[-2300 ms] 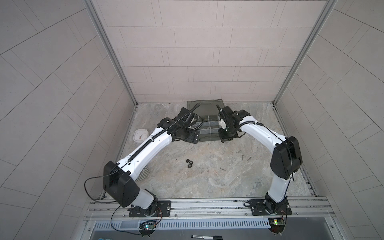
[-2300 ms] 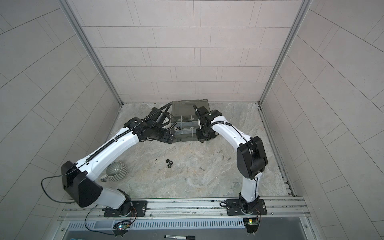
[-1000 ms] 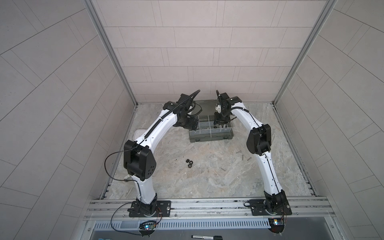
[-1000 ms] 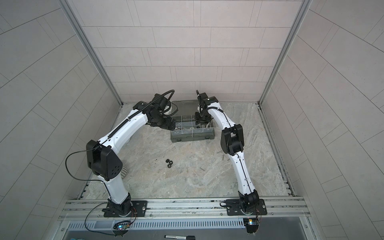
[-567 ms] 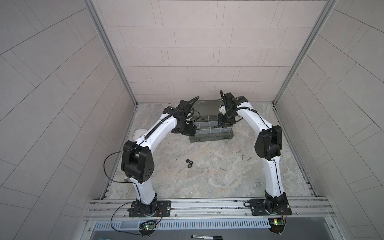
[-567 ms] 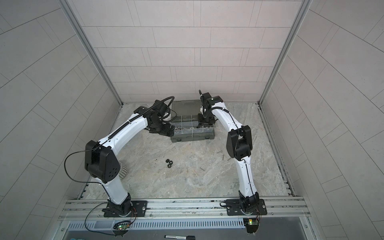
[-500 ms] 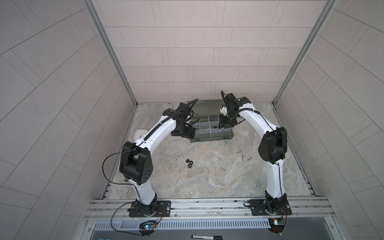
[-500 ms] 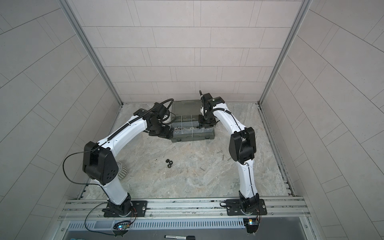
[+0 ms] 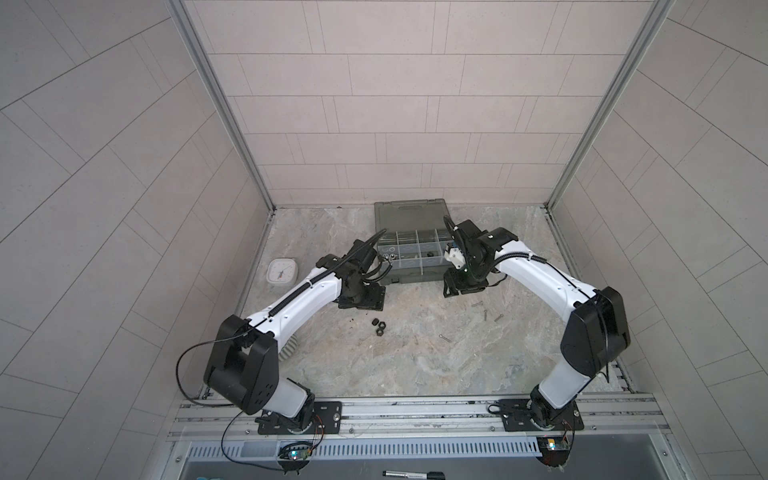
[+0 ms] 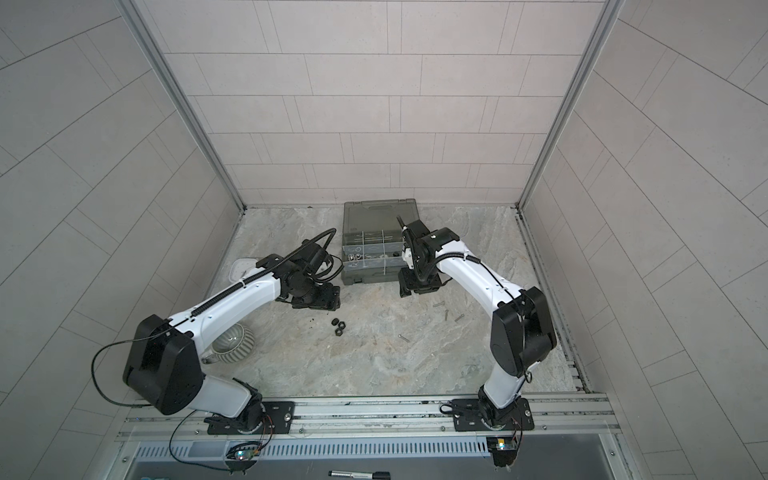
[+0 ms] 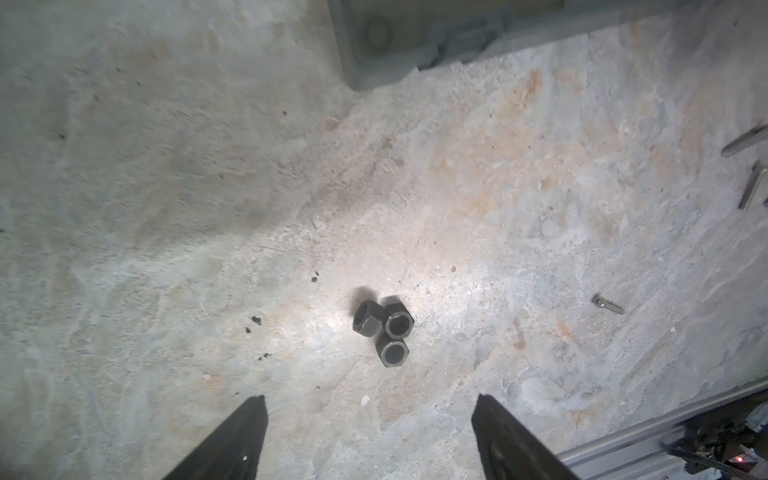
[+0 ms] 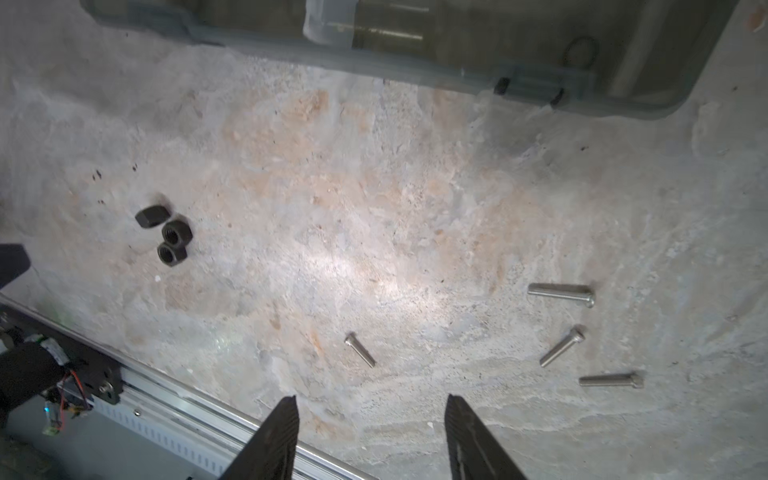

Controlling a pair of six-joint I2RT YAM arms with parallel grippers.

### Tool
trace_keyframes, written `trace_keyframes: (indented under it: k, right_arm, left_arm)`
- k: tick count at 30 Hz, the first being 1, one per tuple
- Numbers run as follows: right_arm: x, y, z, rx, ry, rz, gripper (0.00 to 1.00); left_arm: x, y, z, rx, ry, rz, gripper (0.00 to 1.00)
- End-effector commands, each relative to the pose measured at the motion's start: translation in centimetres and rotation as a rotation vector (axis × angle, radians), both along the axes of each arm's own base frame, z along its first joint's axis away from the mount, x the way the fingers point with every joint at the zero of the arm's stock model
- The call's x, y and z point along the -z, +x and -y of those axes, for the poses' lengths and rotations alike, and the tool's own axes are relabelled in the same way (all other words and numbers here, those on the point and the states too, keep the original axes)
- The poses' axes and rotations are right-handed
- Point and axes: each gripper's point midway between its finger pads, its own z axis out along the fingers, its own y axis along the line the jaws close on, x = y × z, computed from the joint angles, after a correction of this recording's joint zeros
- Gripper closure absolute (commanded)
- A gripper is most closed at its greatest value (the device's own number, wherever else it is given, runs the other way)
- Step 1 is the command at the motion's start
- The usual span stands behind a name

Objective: Sort the screws and nuts into containers

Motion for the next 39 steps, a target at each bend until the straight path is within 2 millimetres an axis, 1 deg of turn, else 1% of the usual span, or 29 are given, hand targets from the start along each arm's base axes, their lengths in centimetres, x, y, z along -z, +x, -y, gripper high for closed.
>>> trace_keyframes:
  k: [1, 4, 7, 10, 12, 15, 19, 23, 28, 31, 37, 39]
  right_arm:
    - [-1.5, -1.0, 0.8, -0.002, 0.002, 0.059, 0.38]
    - [-1.7, -2.4, 1.6, -0.006, -0.003, 0.066, 0.37]
    - [-2.0, -3.4, 2.4, 0.004, -0.014, 0.080, 0.36]
    - [-2.2, -4.1, 3.1, 0.009, -0.023, 0.093, 0.37]
    - [-2.2, -4.6, 3.4, 0.012, -0.026, 0.096, 0.37]
    - [-2.2, -5.1, 3.7, 0.022, -0.023, 0.099, 0.37]
    - [-2.1, -5.5, 3.9, 0.034, -0.017, 0.106, 0.36]
    - [-2.1, -5.6, 4.1, 0.038, -0.024, 0.106, 0.36]
    - [-2.0, -5.6, 4.3, 0.037, -0.037, 0.106, 0.36]
    - [-1.9, -5.5, 4.3, 0.031, -0.042, 0.105, 0.37]
    - [-1.8, -5.4, 4.5, 0.023, -0.062, 0.098, 0.36]
    - [-1.8, -5.3, 4.6, 0.022, -0.065, 0.098, 0.37]
  left_arm:
    - [0.8, -0.2, 0.7, -0.018, -0.003, 0.021, 0.17]
    - [1.8, -0.5, 0.6, -0.011, 0.013, 0.020, 0.20]
    - [2.8, -0.5, -0.1, -0.013, 0.052, 0.025, 0.28]
    - [3.7, -0.6, -0.7, -0.006, 0.092, 0.021, 0.34]
    - [4.4, -0.6, -0.9, 0.003, 0.107, 0.014, 0.38]
    - [5.3, -0.5, -0.9, 0.015, 0.121, 0.000, 0.39]
    - [6.0, -0.5, -0.8, 0.028, 0.128, -0.011, 0.41]
    - [6.3, -0.5, -0.8, 0.034, 0.131, -0.016, 0.42]
    - [7.2, -0.7, -0.7, 0.039, 0.132, -0.033, 0.47]
    - [7.9, -0.8, -0.6, 0.039, 0.129, -0.051, 0.52]
    - [8.7, -0.8, -0.4, 0.036, 0.126, -0.068, 0.55]
    - [8.9, -0.7, -0.3, 0.040, 0.126, -0.071, 0.58]
